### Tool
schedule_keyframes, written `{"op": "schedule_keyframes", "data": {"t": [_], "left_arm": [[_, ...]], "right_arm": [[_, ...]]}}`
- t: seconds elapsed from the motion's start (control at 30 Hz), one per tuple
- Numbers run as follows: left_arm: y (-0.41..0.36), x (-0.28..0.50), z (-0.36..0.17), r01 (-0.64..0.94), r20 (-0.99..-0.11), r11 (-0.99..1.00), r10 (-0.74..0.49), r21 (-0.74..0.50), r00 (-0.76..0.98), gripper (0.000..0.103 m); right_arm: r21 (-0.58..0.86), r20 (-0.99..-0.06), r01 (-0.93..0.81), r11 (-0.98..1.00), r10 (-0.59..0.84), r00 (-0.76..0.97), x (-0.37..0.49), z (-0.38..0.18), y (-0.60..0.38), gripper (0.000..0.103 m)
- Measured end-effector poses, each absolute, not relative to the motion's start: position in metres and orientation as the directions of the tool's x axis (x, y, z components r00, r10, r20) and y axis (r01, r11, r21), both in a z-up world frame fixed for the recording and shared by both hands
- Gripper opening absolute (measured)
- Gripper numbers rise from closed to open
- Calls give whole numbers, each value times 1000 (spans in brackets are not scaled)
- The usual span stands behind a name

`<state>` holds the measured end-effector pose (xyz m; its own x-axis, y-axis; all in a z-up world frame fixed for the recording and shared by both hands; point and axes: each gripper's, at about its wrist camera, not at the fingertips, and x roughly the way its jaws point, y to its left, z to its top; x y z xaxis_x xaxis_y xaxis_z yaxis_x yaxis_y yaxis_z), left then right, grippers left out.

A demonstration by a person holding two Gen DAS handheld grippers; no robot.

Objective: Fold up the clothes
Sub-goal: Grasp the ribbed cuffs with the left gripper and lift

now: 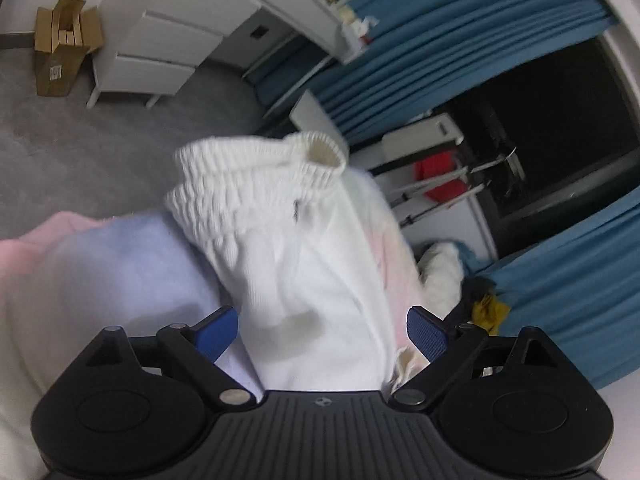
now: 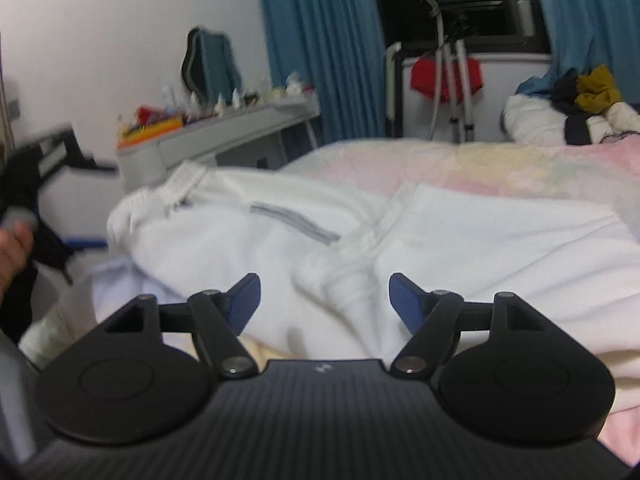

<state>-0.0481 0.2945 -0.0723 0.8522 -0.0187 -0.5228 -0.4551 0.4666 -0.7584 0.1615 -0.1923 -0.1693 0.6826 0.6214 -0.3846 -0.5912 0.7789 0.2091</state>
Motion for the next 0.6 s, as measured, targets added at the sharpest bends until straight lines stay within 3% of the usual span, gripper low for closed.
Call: {"op": "schedule_keyframes", "data": {"t": [0.1,0.27,0.37,0.47,0.5,0.6], "left_arm": [[298,-35,-84,-475,-545,442,-37,-761,838,93],[312,-12,-101,-543,-570,383,50,-748,820,90],[323,-1,-113,-555,-566,332,73,-762,821,89],[331,10,-124,-552,-560,303,70,-777,826,80],[332,14,-125,-559,-567,310,72,-769,821,77],[332,28,-120,-600,-615,408,110,-689,781,42]], "right_arm": [[187,-365,-533,825,562,742,165,-159,-203,73],[146,-350,-366,919,394,850,184,-158,-231,73],[165,-436,-288,943,332,836,208,-180,-242,73],[148,-535,-278,949,313,785,225,-211,-238,74],[127,-550,-287,950,308,776,226,-219,-234,75],[102,-549,-310,945,313,775,223,-218,-225,75]]}}
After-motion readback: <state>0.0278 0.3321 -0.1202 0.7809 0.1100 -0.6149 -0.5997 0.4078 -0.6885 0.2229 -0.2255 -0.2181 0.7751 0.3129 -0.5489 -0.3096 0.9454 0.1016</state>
